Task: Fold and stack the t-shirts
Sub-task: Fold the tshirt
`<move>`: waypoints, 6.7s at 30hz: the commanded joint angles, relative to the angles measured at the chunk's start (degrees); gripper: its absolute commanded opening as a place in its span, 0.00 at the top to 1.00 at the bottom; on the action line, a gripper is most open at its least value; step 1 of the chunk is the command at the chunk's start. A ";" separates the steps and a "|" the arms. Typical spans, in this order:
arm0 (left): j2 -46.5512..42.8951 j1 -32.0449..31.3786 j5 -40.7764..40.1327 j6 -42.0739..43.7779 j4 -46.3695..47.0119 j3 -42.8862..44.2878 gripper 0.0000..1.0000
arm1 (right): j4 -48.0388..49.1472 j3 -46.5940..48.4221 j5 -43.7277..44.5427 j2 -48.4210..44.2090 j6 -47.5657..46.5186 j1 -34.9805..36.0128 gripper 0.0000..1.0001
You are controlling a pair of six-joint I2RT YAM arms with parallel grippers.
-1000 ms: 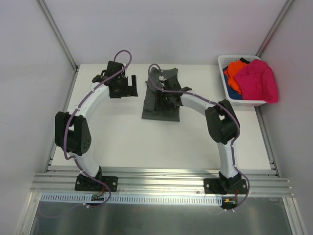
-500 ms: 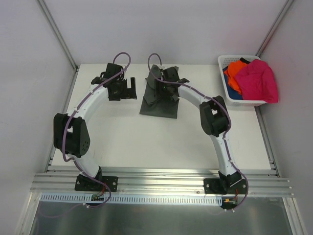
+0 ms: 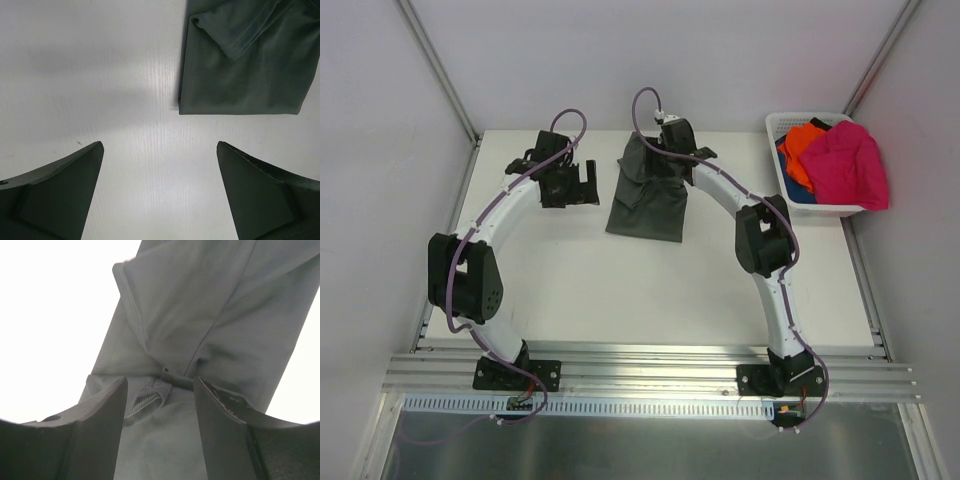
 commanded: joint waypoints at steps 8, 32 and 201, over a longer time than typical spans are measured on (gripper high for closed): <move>-3.30 0.55 1.49 -0.91 -0.62 -0.75 0.02 | -0.29 -3.92 -1.93 -7.78 2.01 1.46 0.41; -5.50 2.57 2.20 -1.88 -0.70 -1.53 0.02 | -2.05 -7.72 -6.24 -4.18 6.59 8.23 0.42; -15.16 8.28 12.22 -0.64 -1.49 -7.51 0.01 | -5.21 -19.15 -7.91 -17.54 0.61 8.05 0.20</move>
